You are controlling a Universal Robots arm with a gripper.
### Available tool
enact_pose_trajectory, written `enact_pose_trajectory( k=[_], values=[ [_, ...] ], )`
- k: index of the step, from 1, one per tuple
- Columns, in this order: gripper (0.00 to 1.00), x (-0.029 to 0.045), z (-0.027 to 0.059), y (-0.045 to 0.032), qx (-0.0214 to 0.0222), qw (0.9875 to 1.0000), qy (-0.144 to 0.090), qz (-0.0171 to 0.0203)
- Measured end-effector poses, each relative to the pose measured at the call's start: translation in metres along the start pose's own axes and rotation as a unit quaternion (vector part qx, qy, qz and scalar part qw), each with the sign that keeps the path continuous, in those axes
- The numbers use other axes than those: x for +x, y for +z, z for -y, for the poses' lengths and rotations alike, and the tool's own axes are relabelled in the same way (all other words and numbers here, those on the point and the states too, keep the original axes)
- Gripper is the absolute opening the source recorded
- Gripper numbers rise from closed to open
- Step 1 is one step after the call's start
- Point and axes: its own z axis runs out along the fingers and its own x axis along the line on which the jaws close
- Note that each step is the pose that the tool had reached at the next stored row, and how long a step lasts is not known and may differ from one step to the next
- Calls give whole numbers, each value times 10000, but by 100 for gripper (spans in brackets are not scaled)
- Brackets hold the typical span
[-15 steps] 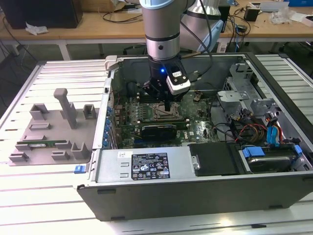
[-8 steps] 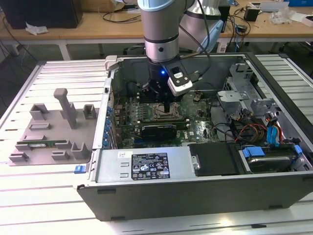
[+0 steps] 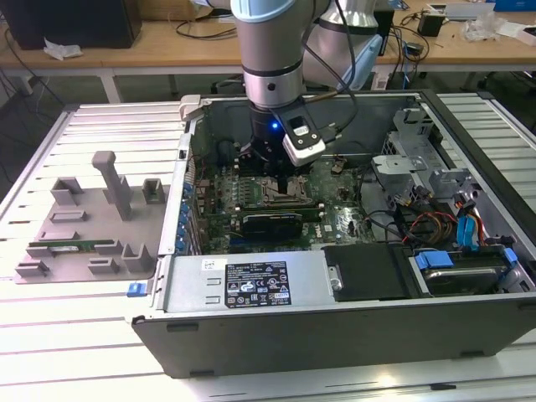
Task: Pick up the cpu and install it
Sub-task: 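Install the second cpu locking lever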
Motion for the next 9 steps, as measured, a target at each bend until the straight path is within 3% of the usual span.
enact_pose_trajectory(
  k=[9],
  values=[
    [11,6,0,13,-3,10000,-1,0]
  ],
)
